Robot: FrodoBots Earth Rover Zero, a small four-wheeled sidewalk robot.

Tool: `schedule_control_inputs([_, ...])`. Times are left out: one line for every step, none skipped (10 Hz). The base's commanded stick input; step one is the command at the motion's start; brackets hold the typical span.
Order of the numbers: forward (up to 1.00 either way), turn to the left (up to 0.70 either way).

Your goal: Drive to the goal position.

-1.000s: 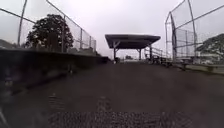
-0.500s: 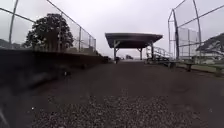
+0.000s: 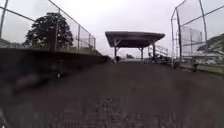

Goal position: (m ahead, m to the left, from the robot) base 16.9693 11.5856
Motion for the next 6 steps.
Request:
schedule_control_inputs([1.0, 0.0])
schedule_control_inputs([1.0, 0.0])
schedule_control_inputs([1.0, 0.0])
schedule_control_inputs([1.0, 0.0])
schedule_control_inputs([1.0, 0.0])
schedule_control_inputs([1.0, 0.0])
